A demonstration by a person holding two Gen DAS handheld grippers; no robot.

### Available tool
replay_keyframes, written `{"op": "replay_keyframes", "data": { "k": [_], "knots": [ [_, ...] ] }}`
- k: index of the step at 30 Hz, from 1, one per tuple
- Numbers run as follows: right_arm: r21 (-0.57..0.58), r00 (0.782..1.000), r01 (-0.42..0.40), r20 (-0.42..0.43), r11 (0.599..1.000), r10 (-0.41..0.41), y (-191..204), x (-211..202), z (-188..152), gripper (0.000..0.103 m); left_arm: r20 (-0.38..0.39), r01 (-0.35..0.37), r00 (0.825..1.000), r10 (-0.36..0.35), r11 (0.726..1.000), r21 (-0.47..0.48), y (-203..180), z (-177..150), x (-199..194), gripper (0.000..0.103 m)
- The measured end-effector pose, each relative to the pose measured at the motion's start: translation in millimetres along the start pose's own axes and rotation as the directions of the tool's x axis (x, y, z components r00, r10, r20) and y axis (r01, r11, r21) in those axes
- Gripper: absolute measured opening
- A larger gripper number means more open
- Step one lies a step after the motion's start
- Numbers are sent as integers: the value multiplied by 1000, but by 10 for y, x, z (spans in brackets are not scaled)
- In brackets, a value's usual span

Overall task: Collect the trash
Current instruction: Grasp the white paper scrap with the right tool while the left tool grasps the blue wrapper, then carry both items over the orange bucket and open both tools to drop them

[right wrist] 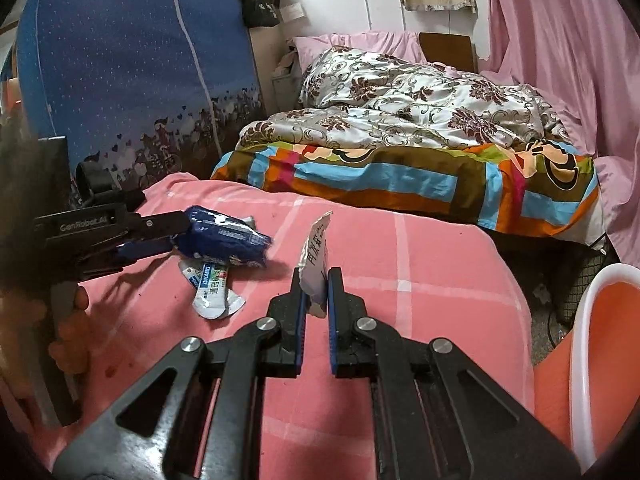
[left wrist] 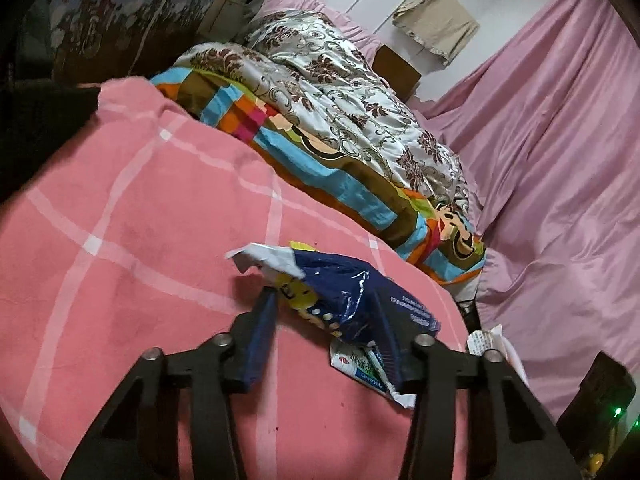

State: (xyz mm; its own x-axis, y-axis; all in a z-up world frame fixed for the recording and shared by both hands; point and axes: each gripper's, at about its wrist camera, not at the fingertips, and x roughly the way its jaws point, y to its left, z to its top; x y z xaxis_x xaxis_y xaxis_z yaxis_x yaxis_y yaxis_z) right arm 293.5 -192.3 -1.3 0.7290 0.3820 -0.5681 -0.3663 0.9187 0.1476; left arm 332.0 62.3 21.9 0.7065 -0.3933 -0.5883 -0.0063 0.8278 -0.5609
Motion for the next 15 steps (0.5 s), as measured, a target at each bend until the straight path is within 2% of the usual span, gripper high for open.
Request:
{"op": "replay_keyframes", "data": {
  "k": [2,3,10,15],
  "knots": [
    [-1,1000,0,-2,1000,0,1,5,0,16,6,15,1000,-15,1000,-12,22,11,-23,32],
    [-1,1000,0,-3,1000,0,-6,5,-2,16,9,20,1000,-20,1000,-14,12,15,-16,25],
    [-29,1000,8,-7,1000,-8,65,16,-17,16,28,33,999,-34,999,11,-73,12,-37,22],
    [-49,999,16,31,999,-14,109,-57,-30,16,89,18,996,-25,997,78,-212,-17,-148,22]
  ]
}}
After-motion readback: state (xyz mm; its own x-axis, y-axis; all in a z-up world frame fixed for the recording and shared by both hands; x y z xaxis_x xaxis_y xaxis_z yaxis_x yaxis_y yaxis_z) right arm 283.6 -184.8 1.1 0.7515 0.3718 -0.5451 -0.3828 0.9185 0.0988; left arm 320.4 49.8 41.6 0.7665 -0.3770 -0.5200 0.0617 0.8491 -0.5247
